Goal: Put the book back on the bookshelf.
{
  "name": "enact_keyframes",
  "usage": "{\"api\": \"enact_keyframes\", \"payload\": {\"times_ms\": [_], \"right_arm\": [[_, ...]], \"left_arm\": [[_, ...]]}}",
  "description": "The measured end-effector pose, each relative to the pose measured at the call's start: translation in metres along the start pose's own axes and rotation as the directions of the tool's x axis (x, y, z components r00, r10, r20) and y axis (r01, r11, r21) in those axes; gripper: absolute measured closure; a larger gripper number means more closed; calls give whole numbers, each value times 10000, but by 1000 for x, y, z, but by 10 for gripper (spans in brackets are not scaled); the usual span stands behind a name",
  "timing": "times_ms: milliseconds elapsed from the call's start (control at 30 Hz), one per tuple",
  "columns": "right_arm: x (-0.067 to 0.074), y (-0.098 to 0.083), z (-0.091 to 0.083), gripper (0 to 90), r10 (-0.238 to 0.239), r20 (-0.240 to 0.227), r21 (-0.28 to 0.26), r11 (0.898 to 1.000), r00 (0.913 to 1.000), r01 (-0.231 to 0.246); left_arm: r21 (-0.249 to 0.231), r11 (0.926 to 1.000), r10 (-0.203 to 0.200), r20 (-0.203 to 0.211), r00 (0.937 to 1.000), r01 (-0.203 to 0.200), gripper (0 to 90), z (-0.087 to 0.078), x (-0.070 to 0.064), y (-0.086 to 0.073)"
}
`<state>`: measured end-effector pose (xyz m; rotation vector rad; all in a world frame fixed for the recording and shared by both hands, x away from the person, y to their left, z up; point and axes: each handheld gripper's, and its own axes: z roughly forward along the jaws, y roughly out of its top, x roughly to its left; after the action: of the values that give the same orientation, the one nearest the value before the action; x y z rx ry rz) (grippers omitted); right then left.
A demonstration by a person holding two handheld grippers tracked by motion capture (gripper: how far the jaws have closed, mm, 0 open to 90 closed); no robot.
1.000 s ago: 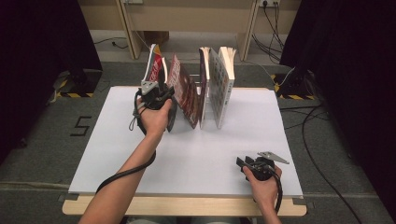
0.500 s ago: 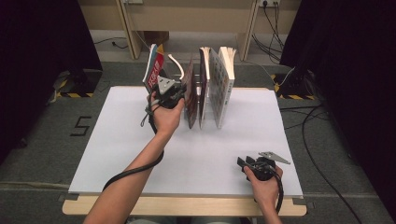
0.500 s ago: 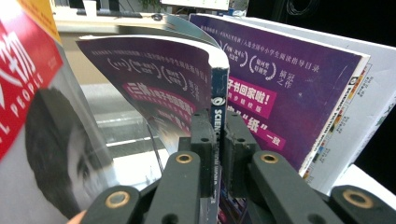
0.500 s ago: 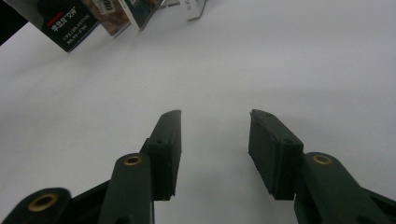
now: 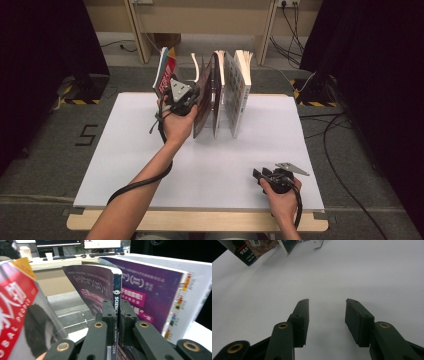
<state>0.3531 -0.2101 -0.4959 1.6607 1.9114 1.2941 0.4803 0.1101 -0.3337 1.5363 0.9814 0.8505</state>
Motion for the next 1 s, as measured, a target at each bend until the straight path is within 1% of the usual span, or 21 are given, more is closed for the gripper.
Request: {"api": "enact_keyframes", "payload": {"times_ms": [33,100,133,233,267,300,333,367,467,567,600,633,667,700,733,767,933,967,1000], "right_arm": [[0,0,0,550,3,-1,-4,10000,10000,-3],[0,0,0,550,-53,33,-3,10000,10000,53],[0,0,0,550,30,-8,21,10000,10000,-30],[0,0,0,550,-10,-2,16,10000,10000,10],[0,0,0,550,-10,-2,16,10000,10000,10],[0,0,-1,550,10,-7,11,10000,10000,-10],[0,0,-1,550,10,-7,11,10000,10000,-10],[-1,0,-1,550,-29,50,-20,10000,10000,29],[-1,0,-1,550,-5,37,-7,10000,10000,5],[0,0,-1,550,8,-7,0,10000,10000,-8],[0,0,-1,550,8,-7,0,10000,10000,-8],[-1,0,-1,550,7,9,-8,10000,10000,-7],[-1,0,-1,551,7,18,-9,10000,10000,-7],[-1,0,-1,551,45,9,9,10000,10000,-45],[-1,0,-1,550,54,8,2,10000,10000,-54],[-1,0,-1,550,1,9,4,10000,10000,-1],[0,0,0,550,2,3,15,10000,10000,-2],[0,0,0,550,11,7,18,10000,10000,-11],[0,0,0,550,4,9,20,10000,10000,-4]], "left_arm": [[2,9997,247,158,9996,-247,841,0,-4,-1],[10,9987,505,375,9980,-506,841,0,-9,-3],[11,9983,588,468,9972,-589,840,0,-13,-5],[28,9966,824,866,9928,-829,840,0,-21,-8],[28,9966,824,866,9928,-829,840,0,-21,-8],[-47,9968,795,1016,9916,-794,839,1,-24,-9],[-47,9968,795,1016,9916,-794,838,1,-24,-9],[41,9981,609,1139,9916,-618,837,1,-26,-10],[42,9988,488,1295,9904,-498,828,2,-29,-11],[52,9998,195,1486,9887,-205,801,2,-30,-12],[52,9998,195,1486,9887,-205,784,2,-30,-12],[100,9999,72,1597,9871,-90,765,3,-29,-13],[100,9999,72,1597,9871,-90,754,3,-29,-13],[142,9999,43,1735,9848,-69,747,3,-29,-15],[142,9999,43,1735,9848,-69,744,3,-29,-15],[163,9999,-11,1816,9834,-19,736,2,-29,-17],[133,9999,-95,1783,9839,72,728,0,-27,-18],[158,9999,-98,1765,9843,71,739,1,-27,-18],[159,9999,-62,1727,9850,35,771,1,-27,-17]]}}
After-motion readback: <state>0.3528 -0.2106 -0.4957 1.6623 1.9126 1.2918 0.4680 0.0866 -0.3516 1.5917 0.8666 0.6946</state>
